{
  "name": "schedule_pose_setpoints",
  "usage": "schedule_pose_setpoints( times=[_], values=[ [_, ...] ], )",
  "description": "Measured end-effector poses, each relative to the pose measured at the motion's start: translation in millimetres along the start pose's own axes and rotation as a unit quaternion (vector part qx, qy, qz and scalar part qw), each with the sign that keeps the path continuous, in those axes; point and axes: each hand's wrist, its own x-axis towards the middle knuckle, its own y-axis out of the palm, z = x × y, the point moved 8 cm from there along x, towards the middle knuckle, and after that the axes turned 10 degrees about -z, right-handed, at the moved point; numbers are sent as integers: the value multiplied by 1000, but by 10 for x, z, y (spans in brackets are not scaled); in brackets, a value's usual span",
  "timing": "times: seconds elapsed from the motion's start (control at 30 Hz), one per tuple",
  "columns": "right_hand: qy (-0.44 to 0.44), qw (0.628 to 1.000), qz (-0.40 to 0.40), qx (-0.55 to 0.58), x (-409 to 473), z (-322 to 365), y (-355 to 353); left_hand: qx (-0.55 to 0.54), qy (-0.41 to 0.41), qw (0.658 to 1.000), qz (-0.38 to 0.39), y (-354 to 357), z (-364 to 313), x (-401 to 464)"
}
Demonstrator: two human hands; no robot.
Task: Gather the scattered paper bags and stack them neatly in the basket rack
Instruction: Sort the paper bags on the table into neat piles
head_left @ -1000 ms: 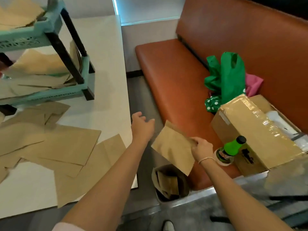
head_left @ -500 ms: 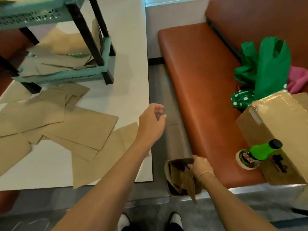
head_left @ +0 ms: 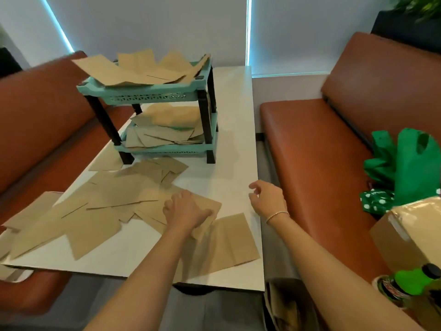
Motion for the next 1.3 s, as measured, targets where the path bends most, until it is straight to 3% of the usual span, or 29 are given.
schedule_pose_setpoints(
  times=[0.1, 0.27, 0.47, 0.57, 0.67, 0.77, 0.83, 0.93, 0.97, 1.0, 1.1, 1.17, 1.3],
  values=[
    [-30, 997, 67, -30, -98, 270, 283, -8, -57, 998, 38, -10, 379, 72],
    [-26, 986, 148, -77, -185, 472, 825, -17, -33, 994, 98, 66, 613, 131],
    [22, 974, 163, -157, -116, 579, 1126, -54, -13, 995, 83, 114, 719, 212],
    [-6, 973, 135, -185, -41, 679, 1084, -97, -18, 990, 96, 170, 705, 257],
    [3, 988, 108, -106, 75, 803, 877, -162, -49, 981, 91, 176, 667, 294],
    [18, 994, 106, -33, 232, 868, 542, -232, -85, 968, 34, 95, 606, 318],
    [61, 987, 127, 80, 245, 822, 341, -342, -147, 927, 43, 109, 539, 289],
    [98, 950, 205, 215, 131, 734, 246, -571, -222, 778, 141, 229, 283, 240],
    [89, 948, 226, 207, 79, 684, 255, -612, -218, 746, 147, 213, 208, 249],
    [76, 952, 243, 173, 25, 631, 285, -625, -209, 740, 132, 159, 188, 274],
    [9, 955, 290, -57, -152, 420, 418, -602, -191, 773, 55, 0, 245, 389],
    [-54, 926, 302, -220, -281, 299, 547, -611, -181, 770, 33, -80, 245, 435],
    [-68, 919, 299, -248, -395, 226, 644, -615, -174, 768, 26, -99, 218, 434]
  ],
)
